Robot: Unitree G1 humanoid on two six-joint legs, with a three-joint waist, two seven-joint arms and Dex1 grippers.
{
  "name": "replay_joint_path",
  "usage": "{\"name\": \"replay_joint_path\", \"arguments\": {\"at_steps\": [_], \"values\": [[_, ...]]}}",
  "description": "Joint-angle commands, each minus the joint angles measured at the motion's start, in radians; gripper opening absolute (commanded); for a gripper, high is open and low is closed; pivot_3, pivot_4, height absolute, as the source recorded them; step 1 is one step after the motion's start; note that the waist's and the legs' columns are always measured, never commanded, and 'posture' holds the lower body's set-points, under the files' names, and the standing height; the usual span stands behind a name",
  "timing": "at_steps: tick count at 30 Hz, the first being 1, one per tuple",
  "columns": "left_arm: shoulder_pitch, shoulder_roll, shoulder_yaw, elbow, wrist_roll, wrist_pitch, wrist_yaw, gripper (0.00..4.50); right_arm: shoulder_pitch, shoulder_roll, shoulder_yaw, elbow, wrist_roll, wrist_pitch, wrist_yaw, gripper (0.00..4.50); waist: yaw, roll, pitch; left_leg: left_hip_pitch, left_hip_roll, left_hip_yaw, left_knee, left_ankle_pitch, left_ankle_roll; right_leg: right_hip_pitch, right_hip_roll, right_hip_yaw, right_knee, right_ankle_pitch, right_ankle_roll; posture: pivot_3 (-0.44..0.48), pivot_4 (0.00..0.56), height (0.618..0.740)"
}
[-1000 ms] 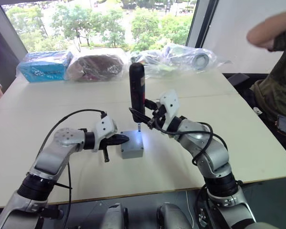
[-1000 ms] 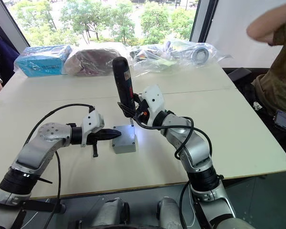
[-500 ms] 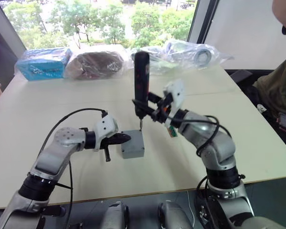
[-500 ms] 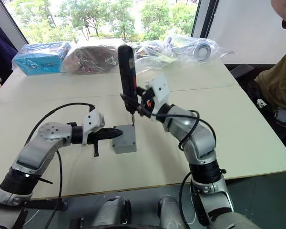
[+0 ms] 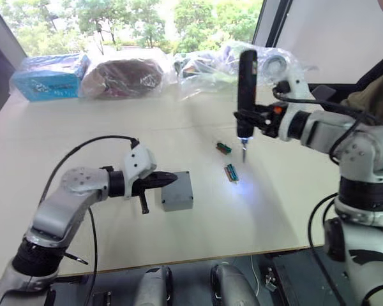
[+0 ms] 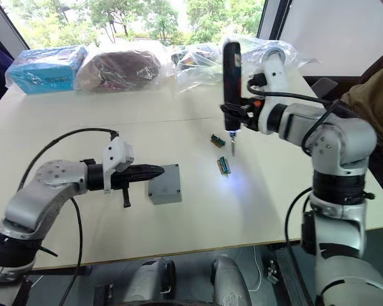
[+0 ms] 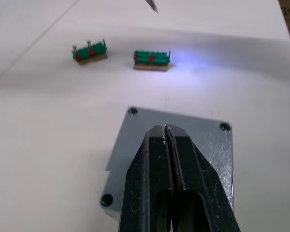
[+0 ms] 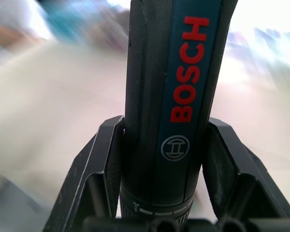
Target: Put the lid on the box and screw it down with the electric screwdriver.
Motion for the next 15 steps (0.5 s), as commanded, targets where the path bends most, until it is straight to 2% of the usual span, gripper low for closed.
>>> {"name": "replay_joint_path", "arguments": {"at_steps": [1, 5, 10, 15], "values": [[-0.002, 0.041, 0.083, -0.072, -0.072, 0.031, -0.005, 0.0, -0.096, -0.108, 0.085, 0.038, -0.031, 0.037, 0.095, 1.82, 0.0, 0.0, 0.002, -0.003, 0.001, 0.0, 0.002, 0.0, 0.001, -0.002, 0.003, 0.0, 0.001, 0.002, 0.003, 0.0, 0.15, 0.74], [0.03, 0.095, 0.132, -0.097, -0.116, 0.034, -0.033, 0.0, -0.146, -0.19, 0.274, 0.161, -0.088, 0.11, 0.191, 1.82, -0.001, 0.0, 0.002, -0.003, 0.004, 0.001, 0.004, -0.002, 0.004, -0.003, 0.01, 0.002, -0.001, 0.002, 0.003, 0.0, 0.15, 0.74], [0.047, 0.138, 0.169, -0.118, -0.164, 0.045, -0.039, 0.0, -0.235, -0.165, 0.479, 0.446, -0.21, 0.117, 0.267, 1.82, 0.002, 0.0, 0.003, -0.003, 0.005, 0.002, 0.005, -0.003, 0.004, -0.004, 0.013, 0.004, 0.0, 0.001, 0.002, 0.0, 0.15, 0.74], [0.053, 0.149, 0.177, -0.141, -0.193, 0.056, -0.02, 0.0, -0.297, -0.113, 0.6, 0.648, -0.319, 0.026, 0.366, 1.82, 0.002, 0.0, 0.004, -0.003, 0.005, 0.004, 0.007, -0.002, 0.004, -0.004, 0.013, 0.005, 0.0, 0.002, 0.002, 0.0, 0.15, 0.74]]}}
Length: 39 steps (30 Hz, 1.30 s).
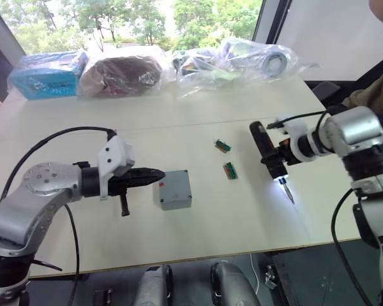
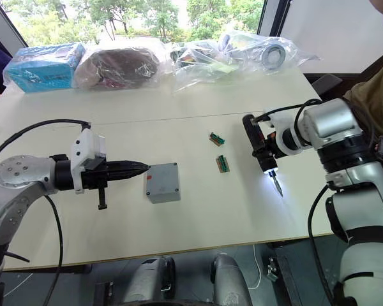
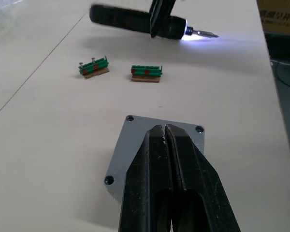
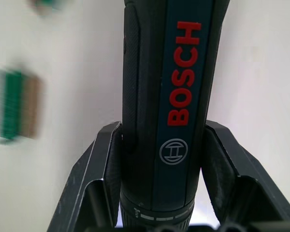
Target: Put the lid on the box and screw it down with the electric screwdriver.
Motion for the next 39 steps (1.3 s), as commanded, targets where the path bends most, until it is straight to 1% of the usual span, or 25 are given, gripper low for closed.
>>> {"name": "replay_joint_path", "arguments": {"at_steps": [1, 3, 5, 6, 8, 9, 10, 13, 14, 17, 18, 20, 23, 25, 26, 27, 30, 31, 35, 39], "values": [[0.0, 0.016, 0.037, -0.047, -0.035, 0.009, 0.017, 0.0, -0.079, 0.022, 0.044, 0.108, -0.089, -0.093, 0.072, 1.82, -0.002, 0.0, 0.0, 0.0, 0.0, 0.0, 0.0, 0.0, 0.0, 0.0, 0.0, 0.0, 0.0, 0.0, 0.001, 0.0, 0.15, 0.74], [0.008, 0.026, 0.044, -0.056, -0.042, 0.015, 0.023, 0.0, -0.091, 0.054, 0.07, 0.185, -0.137, -0.13, 0.09, 1.82, -0.003, 0.0, 0.0, 0.0, 0.0, 0.0, 0.001, 0.0, 0.0, 0.0, 0.0, 0.0, 0.0, 0.001, 0.001, 0.0, 0.15, 0.74], [0.019, 0.036, 0.054, -0.057, -0.046, 0.018, 0.029, 0.0, -0.1, 0.075, 0.07, 0.222, -0.164, -0.15, 0.109, 2.79, -0.003, -0.001, 0.0, 0.001, 0.0, 0.0, 0.001, 0.0, 0.0, 0.001, 0.001, 0.0, 0.0, 0.001, 0.001, 0.0, 0.15, 0.74], [0.026, 0.041, 0.06, -0.057, -0.048, 0.02, 0.032, 0.0, -0.103, 0.08, 0.065, 0.233, -0.176, -0.164, 0.121, 3.09, -0.003, -0.001, 0.0, 0.001, 0.0, 0.0, 0.001, 0.0, 0.0, 0.001, 0.001, 0.0, 0.0, 0.001, 0.001, 0.0, 0.15, 0.74], [0.047, 0.052, 0.073, -0.055, -0.05, 0.026, 0.035, 0.0, -0.112, 0.076, 0.05, 0.232, -0.198, -0.189, 0.143, 3.9, -0.002, -0.001, 0.0, 0.002, 0.0, 0.0, 0.001, 0.0, 0.0, 0.002, 0.001, 0.0, 0.0, 0.001, 0.001, 0.0, 0.15, 0.74], [0.059, 0.057, 0.082, -0.051, -0.051, 0.029, 0.038, 0.0, -0.112, 0.062, 0.034, 0.204, -0.208, -0.219, 0.147, 4.23, -0.002, -0.001, 0.0, 0.002, 0.0, 0.0, 0.001, 0.0, 0.0, 0.002, 0.0, 0.0, 0.0, 0.001, 0.001, 0.0, 0.15, 0.74], [0.07, 0.061, 0.089, -0.046, -0.05, 0.029, 0.04, 0.0, -0.113, 0.05, 0.015, 0.178, -0.212, -0.235, 0.149, 4.44, 0.0, 0.0, 0.0, 0.002, 0.0, 0.0, 0.002, 0.0, 0.0, 0.002, 0.0, 0.0, 0.0, 0.001, 0.001, 0.0, 0.15, 0.74], [0.119, 0.08, 0.105, -0.024, -0.026, 0.014, 0.035, 0.0, -0.087, -0.02, -0.032, 0.003, -0.218, -0.3, 0.183, 4.44, 0.003, 0.0, 0.001, 0.0, 0.0, 0.0, 0.002, 0.0, 0.0, 0.001, 0.0, 0.0, 0.001, 0.001, 0.001, 0.0, 0.15, 0.74], [0.142, 0.085, 0.11, -0.014, -0.016, 0.007, 0.032, 0.0, -0.055, -0.04, -0.08, -0.094, -0.198, -0.346, 0.191, 4.44, 0.004, 0.0, 0.001, 0.0, 0.0, 0.0, 0.001, 0.0, 0.0, 0.0, 0.0, 0.0, 0.001, 0.001, 0.001, 0.0, 0.15, 0.74], [0.201, 0.094, 0.115, 0.025, 0.01, -0.025, 0.017, 0.0, 0.039, -0.04, -0.239, -0.361, -0.086, -0.346, 0.212, 4.44, 0.002, 0.0, 0.0, 0.001, 0.0, 0.0, 0.0, 0.0, 0.0, 0.0, 0.0, 0.0, 0.001, 0.001, 0.001, 0.0, 0.15, 0.74], [0.214, 0.095, 0.106, 0.044, 0.024, -0.041, 0.01, 0.0, 0.078, -0.024, -0.286, -0.446, -0.045, -0.327, 0.212, 4.25, -0.001, 0.0, 0.0, 0.001, 0.001, 0.0, 0.0, 0.0, 0.0, 0.0, 0.001, 0.0, 0.001, 0.001, 0.001, 0.0, 0.15, 0.74], [0.227, 0.094, 0.071, 0.086, 0.064, -0.082, -0.003, 0.0, 0.176, -0.01, -0.326, -0.597, 0.003, -0.324, 0.217, 3.83, 0.001, 0.0, 0.0, 0.002, 0.001, 0.0, 0.0, 0.0, 0.0, 0.0, 0.001, -0.001, 0.001, 0.001, 0.001, 0.0, 0.15, 0.74], [0.215, 0.059, 0.028, 0.167, 0.087, -0.118, -0.01, 0.0, 0.314, 0.019, -0.323, -0.748, 0.006, -0.365, 0.18, 2.79, 0.005, 0.0, 0.0, 0.003, 0.002, -0.001, 0.0, 0.0, 0.0, 0.002, 0.001, -0.002, 0.002, 0.001, 0.001, 0.0, 0.15, 0.74], [0.2, 0.041, -0.014, 0.217, 0.121, -0.156, -0.019, 0.0, 0.383, 0.052, -0.314, -0.803, -0.001, -0.379, 0.142, 2.08, 0.005, 0.0, 0.0, 0.003, 0.001, -0.001, 0.002, 0.0, -0.001, 0.003, 0.0, -0.002, 0.002, 0.001, 0.001, 0.0, 0.15, 0.74], [0.189, 0.032, -0.032, 0.237, 0.129, -0.167, -0.028, 0.0, 0.415, 0.071, -0.302, -0.829, -0.006, -0.386, 0.125, 1.62, 0.005, 0.0, 0.0, 0.002, 0.001, -0.001, 0.003, 0.0, -0.001, 0.003, 0.0, -0.001, 0.002, 0.001, 0.001, 0.0, 0.15, 0.74], [0.176, 0.022, -0.047, 0.254, 0.134, -0.172, -0.031, 0.0, 0.442, 0.089, -0.29, -0.849, -0.007, -0.389, 0.111, 1.33, 0.006, 0.0, 0.0, 0.002, 0.001, -0.001, 0.003, 0.0, -0.001, 0.004, -0.001, -0.001, 0.002, 0.001, 0.0, 0.0, 0.15, 0.74], [0.126, -0.013, -0.093, 0.312, 0.166, -0.202, -0.034, 0.0, 0.51, 0.146, -0.255, -0.892, 0.001, -0.393, 0.08, 0.12, 0.004, -0.002, -0.001, 0.002, 0.001, -0.002, 0.007, 0.0, -0.001, 0.006, 0.0, -0.001, 0.002, 0.001, 0.001, 0.0, 0.15, 0.74], [0.109, -0.025, -0.107, 0.329, 0.174, -0.21, -0.038, 0.0, 0.527, 0.167, -0.245, -0.901, 0.005, -0.391, 0.071, 0.04, 0.004, -0.002, -0.001, 0.002, 0.001, -0.002, 0.007, 0.0, -0.001, 0.006, 0.0, -0.001, 0.002, 0.002, 0.001, 0.0, 0.15, 0.74], [0.032, -0.072, -0.167, 0.391, 0.203, -0.223, -0.045, 0.0, 0.568, 0.233, -0.2, -0.91, 0.006, -0.389, 0.044, 0.04, 0.004, -0.002, -0.001, 0.002, 0.001, -0.002, 0.011, 0.0, -0.001, 0.007, 0.0, -0.002, 0.003, 0.002, 0.002, 0.0, 0.15, 0.74], [-0.025, -0.106, -0.21, 0.445, 0.229, -0.244, -0.072, 0.0, 0.572, 0.264, -0.164, -0.903, -0.01, -0.382, 0.016, 0.04, 0.004, -0.002, -0.001, 0.002, 0.001, -0.002, 0.012, 0.0, -0.001, 0.008, 0.0, -0.002, 0.004, 0.002, 0.002, 0.0, 0.15, 0.74]]}}
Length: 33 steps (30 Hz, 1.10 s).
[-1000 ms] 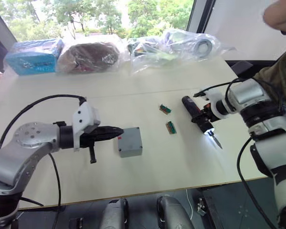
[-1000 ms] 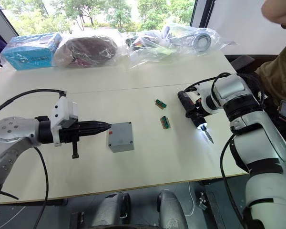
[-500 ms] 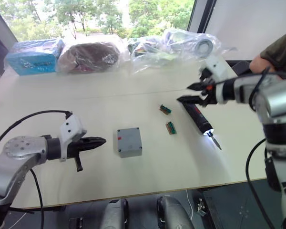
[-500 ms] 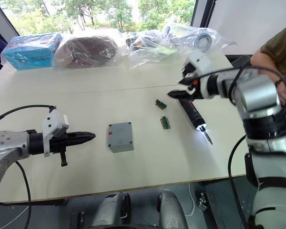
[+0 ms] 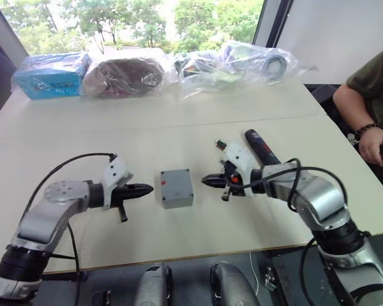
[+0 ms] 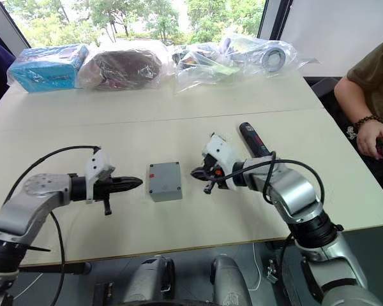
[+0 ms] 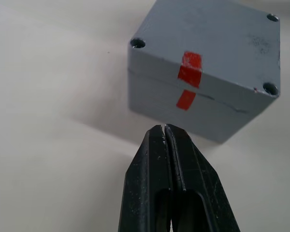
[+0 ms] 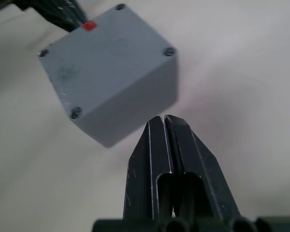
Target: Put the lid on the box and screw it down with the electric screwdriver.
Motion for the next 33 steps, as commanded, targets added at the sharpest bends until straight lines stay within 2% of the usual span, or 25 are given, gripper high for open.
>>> {"name": "replay_joint_path", "arguments": {"at_steps": [1, 9, 15, 20, 24, 29, 33], "values": [[-0.051, -0.021, -0.032, 0.043, 0.026, -0.041, -0.029, 0.0, -0.009, 0.022, 0.013, -0.026, 0.005, 0.01, -0.02, 0.04, -0.001, 0.0, 0.0, 0.0, 0.0, 0.0, 0.0, 0.0, 0.0, 0.0, 0.0, 0.0, 0.0, 0.0, 0.0, 0.0, 0.15, 0.74], [-0.208, -0.154, -0.092, 0.235, 0.072, -0.09, -0.045, 0.0, -0.005, 0.044, 0.055, -0.067, 0.041, 0.113, -0.032, 0.04, 0.003, -0.001, -0.001, 0.0, -0.001, 0.0, 0.003, 0.0, 0.0, 0.001, 0.0, -0.001, 0.002, 0.0, 0.0, 0.0, 0.15, 0.74], [-0.253, -0.183, -0.101, 0.332, 0.118, -0.145, -0.065, 0.0, -0.023, 0.021, 0.066, -0.104, 0.043, 0.152, -0.038, 0.04, -0.001, -0.001, -0.001, 0.0, -0.001, -0.001, 0.003, 0.0, 0.0, 0.001, 0.0, -0.001, 0.004, 0.0, 0.001, 0.0, 0.15, 0.74], [-0.184, -0.11, -0.075, 0.289, 0.127, -0.155, -0.098, 0.0, -0.05, -0.078, 0.027, -0.11, 0.028, 0.118, -0.01, 0.04, -0.003, -0.001, -0.001, 0.001, 0.0, -0.002, 0.003, 0.0, 0.0, 0.0, 0.0, -0.001, 0.006, 0.0, 0.001, 0.0, 0.15, 0.74], [-0.101, -0.064, -0.061, 0.215, 0.113, -0.138, -0.105, 0.0, -0.058, -0.123, 0.022, -0.048, 0.0, 0.054, 0.006, 0.04, -0.002, -0.001, -0.001, 0.001, 0.0, -0.003, 0.003, 0.0, 0.0, 0.0, 0.0, 0.0, 0.008, 0.0, 0.001, 0.0, 0.15, 0.74], [0.029, 0.007, -0.031, 0.007, 0.059, -0.07, -0.125, 0.0, -0.098, -0.094, 0.025, 0.1, -0.051, -0.065, 0.014, 0.04, -0.004, -0.001, -0.001, 0.002, 0.0, -0.003, 0.003, 0.0, 0.0, 0.0, 0.0, 0.0, 0.008, 0.0, 0.001, 0.0, 0.15, 0.74], [0.06, 0.018, -0.023, -0.075, 0.036, -0.027, -0.111, 0.0, -0.12, -0.042, 0.04, 0.179, -0.074, -0.129, 0.018, 0.04, 0.0, -0.001, -0.001, 0.002, 0.0, -0.003, 0.003, 0.0, 0.0, -0.001, 0.0, 0.0, 0.01, 0.0, 0.0, 0.0, 0.15, 0.74]]}}
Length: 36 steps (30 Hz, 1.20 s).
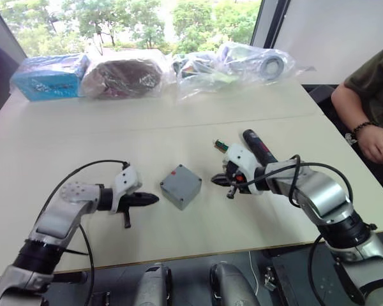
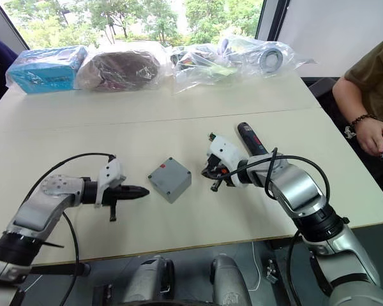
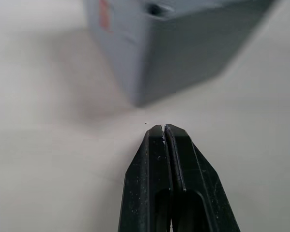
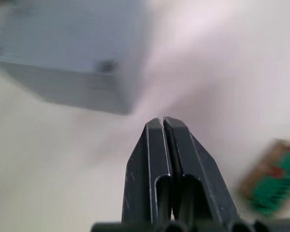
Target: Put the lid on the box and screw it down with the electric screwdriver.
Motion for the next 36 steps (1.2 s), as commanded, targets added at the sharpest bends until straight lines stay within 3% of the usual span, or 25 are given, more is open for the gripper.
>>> {"name": "replay_joint_path", "arguments": {"at_steps": [1, 14, 36], "values": [[0.002, 0.003, 0.025, -0.088, -0.032, 0.036, 0.02, 0.0, -0.039, 0.056, 0.008, 0.047, -0.024, -0.082, 0.01, 0.04, 0.002, 0.0, 0.0, 0.0, 0.0, 0.0, 0.0, 0.0, 0.0, 0.0, 0.0, 0.0, 0.0, 0.0, 0.0, 0.0, 0.15, 0.74], [-0.095, -0.061, -0.025, -0.021, 0.021, 0.012, 0.07, 0.0, -0.015, 0.139, 0.086, 0.001, -0.052, -0.078, 0.031, 0.04, 0.0, 0.0, 0.0, 0.0, -0.001, 0.0, 0.0, 0.0, 0.0, 0.0, 0.0, 0.0, 0.001, 0.0, 0.0, 0.0, 0.15, 0.74], [-0.184, -0.127, 0.004, 0.083, 0.056, -0.038, 0.109, 0.0, -0.014, 0.163, 0.044, -0.119, -0.054, 0.1, -0.06, 0.04, 0.0, 0.0, 0.0, 0.0, -0.001, 0.0, 0.001, 0.0, 0.0, 0.0, 0.0, 0.0, 0.001, 0.0, 0.0, 0.0, 0.15, 0.74]]}}
